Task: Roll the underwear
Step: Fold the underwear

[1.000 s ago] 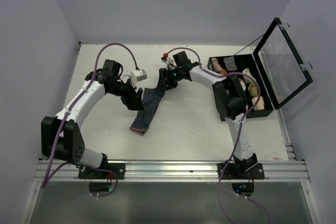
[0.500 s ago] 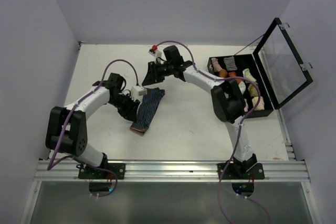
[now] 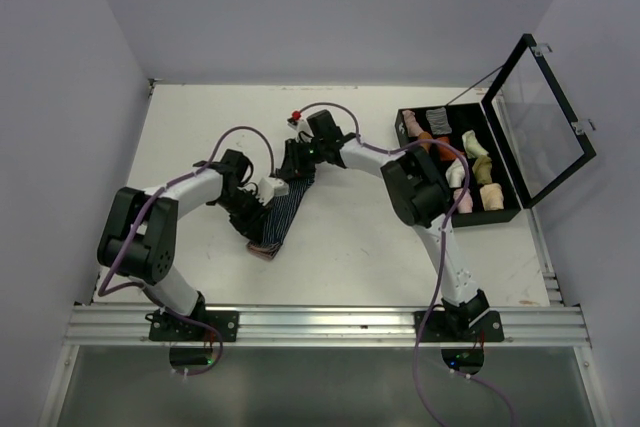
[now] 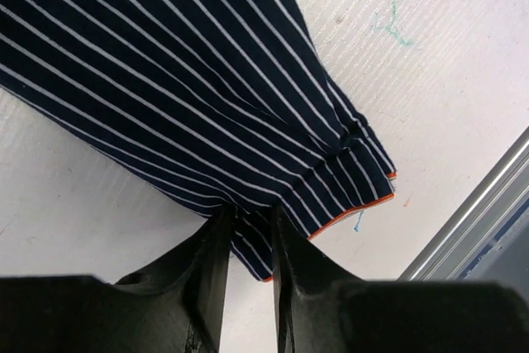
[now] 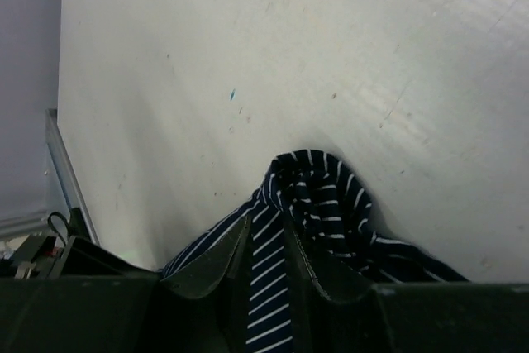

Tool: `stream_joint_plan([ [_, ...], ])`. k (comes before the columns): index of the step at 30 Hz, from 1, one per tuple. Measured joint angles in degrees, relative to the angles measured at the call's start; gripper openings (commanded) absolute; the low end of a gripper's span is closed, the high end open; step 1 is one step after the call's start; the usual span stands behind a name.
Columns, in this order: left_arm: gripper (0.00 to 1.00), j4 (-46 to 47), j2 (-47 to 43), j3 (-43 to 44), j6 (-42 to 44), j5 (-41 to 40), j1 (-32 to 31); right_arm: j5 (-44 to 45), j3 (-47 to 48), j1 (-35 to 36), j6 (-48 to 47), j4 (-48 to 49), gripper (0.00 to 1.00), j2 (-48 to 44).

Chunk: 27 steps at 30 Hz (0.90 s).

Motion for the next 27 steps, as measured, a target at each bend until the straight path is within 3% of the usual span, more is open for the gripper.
stream_joint_plan([
  [5,0.26,-0.1,0.5,0.7,-0.3,-1.2,-1.4,2.4,3.2,-0.3,0.9,0.5,0.26,2.0],
  [9,0.33,0.0,1.4,2.0,-2.6,-1.5,-2.1,1.5,7.4,-0.2,1.4,1.3,0.28,4.8],
  [18,0.64,3.7,-3.1,10.8,-9.1,-0.4,-2.1,-9.1,9.1,-1.7,1.9,12.6,0.42,5.9],
  [20,0.94,5.3,-5.1,15.9,-11.2,-0.4,-1.9,-10.4,9.2,-2.1,0.9,12.5,0.43,4.5],
  [21,1.0,6.5,-6.2,18.4,-12.5,-0.4,-1.7,-10.5,9.2,-2.4,-0.2,11.4,0.43,3.3],
  [27,1.0,15.4,-13.6,23.4,-23.5,0.3,6.3,-10.9,6.1,-2.6,-6.0,4.1,0.4,-10.1],
])
